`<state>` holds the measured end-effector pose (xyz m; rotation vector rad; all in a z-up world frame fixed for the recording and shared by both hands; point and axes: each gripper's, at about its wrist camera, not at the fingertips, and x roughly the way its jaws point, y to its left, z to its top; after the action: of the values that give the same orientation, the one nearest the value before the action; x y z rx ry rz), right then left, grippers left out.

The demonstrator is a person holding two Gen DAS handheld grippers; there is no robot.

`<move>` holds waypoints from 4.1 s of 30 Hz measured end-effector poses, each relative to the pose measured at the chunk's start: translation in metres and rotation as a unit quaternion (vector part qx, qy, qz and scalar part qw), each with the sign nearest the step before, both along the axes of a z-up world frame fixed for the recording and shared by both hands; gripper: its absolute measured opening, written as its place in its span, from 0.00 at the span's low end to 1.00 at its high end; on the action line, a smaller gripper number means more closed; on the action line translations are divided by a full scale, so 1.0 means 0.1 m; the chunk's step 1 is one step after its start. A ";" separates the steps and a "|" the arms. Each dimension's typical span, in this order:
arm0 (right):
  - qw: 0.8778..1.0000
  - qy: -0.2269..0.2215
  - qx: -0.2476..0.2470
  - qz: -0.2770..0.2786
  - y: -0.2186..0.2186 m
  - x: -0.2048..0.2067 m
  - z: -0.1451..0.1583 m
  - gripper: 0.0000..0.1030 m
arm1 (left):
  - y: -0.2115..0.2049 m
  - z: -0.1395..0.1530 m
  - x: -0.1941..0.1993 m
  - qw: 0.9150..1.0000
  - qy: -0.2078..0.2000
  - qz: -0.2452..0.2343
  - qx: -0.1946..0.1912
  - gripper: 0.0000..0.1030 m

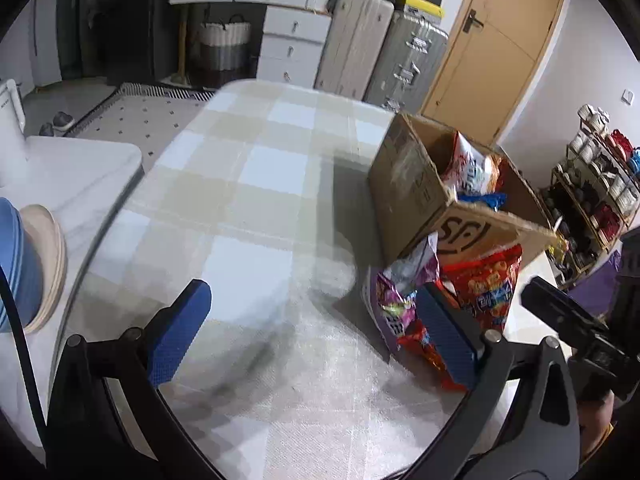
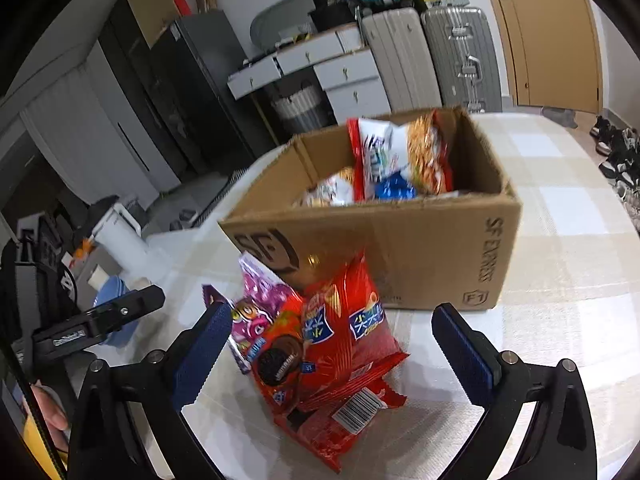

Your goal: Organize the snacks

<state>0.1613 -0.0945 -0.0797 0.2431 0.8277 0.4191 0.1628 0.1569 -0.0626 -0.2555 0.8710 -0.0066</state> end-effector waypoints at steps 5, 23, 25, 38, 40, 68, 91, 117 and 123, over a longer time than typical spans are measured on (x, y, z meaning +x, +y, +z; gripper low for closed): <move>1.000 0.020 -0.018 -0.004 0.10 0.15 -0.15 0.96 | -0.12 -0.10 0.02 1.000 0.015 -0.014 0.005 0.99; 0.999 0.039 -0.025 0.023 0.12 0.09 -0.30 0.41 | -0.35 -0.28 0.09 0.998 0.037 -0.035 0.022 0.99; 0.999 0.031 -0.016 0.026 0.08 0.03 -0.24 0.41 | -0.37 -0.31 0.12 0.998 0.039 -0.036 0.019 0.99; 0.999 0.016 0.016 0.041 -0.31 -0.18 -0.10 0.41 | -0.55 -0.59 0.47 0.997 0.075 -0.021 -0.015 0.99; 0.999 0.017 0.023 0.039 -0.33 -0.18 -0.10 0.41 | -0.55 -0.64 0.51 0.997 0.077 -0.020 -0.024 0.98; 0.996 0.029 0.077 0.020 -0.42 -0.35 -0.06 0.41 | -0.41 -0.38 0.16 0.999 0.048 -0.012 -0.016 0.17; 0.996 -0.008 0.087 0.017 -0.47 -1.04 0.16 0.41 | -0.82 0.20 -1.16 0.996 -0.060 -0.065 0.005 0.16; 0.995 -0.001 0.100 -0.004 -0.57 -1.14 0.14 0.41 | -1.00 0.14 -1.06 0.996 -0.033 -0.077 -0.029 0.16; 0.994 -0.032 0.104 -0.004 -0.59 -1.28 0.31 0.41 | -1.04 0.39 -1.10 0.995 -0.050 -0.078 -0.021 0.17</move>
<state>0.0334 -0.1540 -0.0489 0.4246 0.7210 0.5040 0.0528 0.0525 -0.0238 -0.2230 0.7894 -0.1822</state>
